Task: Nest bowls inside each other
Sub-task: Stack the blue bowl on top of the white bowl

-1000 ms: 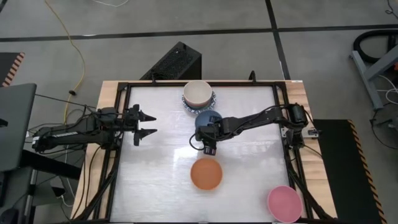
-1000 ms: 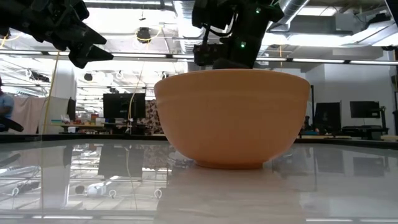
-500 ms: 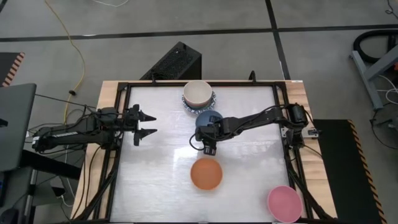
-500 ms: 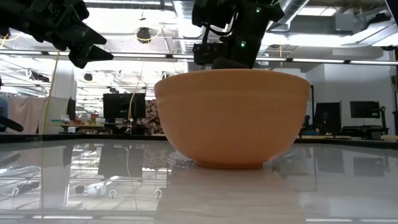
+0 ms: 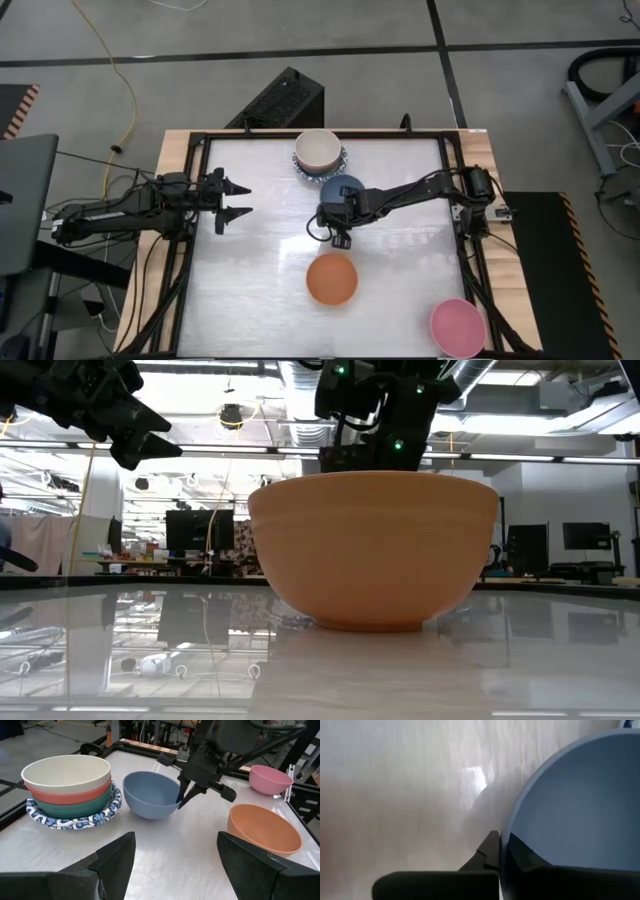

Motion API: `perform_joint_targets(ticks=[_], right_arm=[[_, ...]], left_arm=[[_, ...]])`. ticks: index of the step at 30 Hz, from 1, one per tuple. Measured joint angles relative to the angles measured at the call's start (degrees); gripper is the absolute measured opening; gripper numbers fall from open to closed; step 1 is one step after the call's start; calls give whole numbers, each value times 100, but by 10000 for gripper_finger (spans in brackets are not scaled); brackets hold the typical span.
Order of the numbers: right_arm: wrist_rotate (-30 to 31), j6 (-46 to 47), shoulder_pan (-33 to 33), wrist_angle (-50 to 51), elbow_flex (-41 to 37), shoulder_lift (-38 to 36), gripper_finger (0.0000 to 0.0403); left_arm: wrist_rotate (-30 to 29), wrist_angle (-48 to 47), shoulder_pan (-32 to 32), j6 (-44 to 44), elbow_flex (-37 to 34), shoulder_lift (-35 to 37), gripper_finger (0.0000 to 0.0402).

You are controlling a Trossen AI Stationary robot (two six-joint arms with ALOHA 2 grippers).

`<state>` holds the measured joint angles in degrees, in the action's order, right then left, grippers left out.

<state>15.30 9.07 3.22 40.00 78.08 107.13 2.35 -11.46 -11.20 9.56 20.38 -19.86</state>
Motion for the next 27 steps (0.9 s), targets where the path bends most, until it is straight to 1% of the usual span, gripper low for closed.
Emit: perform_joint_targets(ticks=[5,9,13,16,18,23,27], right_arm=[[-1,6,74,-6,115,0,19],[-4,-5,186,105,357,0,11],[-6,-57,304,460,804,0,9],[10,-291,367,762,1204,0,10],[128,-512,378,945,1526,0,11],[740,-1165,128,1031,2149,-2,11],[888,-1616,-356,1004,2503,-2,11]], left_arm=[[0,0,0,4,0,0,270],[0,2,0,12,0,0,270],[2,32,0,41,0,0,270],[2,149,0,71,0,0,270],[2,227,0,56,0,0,270],[1,240,1,-98,0,0,270],[0,240,0,-116,0,0,270]])
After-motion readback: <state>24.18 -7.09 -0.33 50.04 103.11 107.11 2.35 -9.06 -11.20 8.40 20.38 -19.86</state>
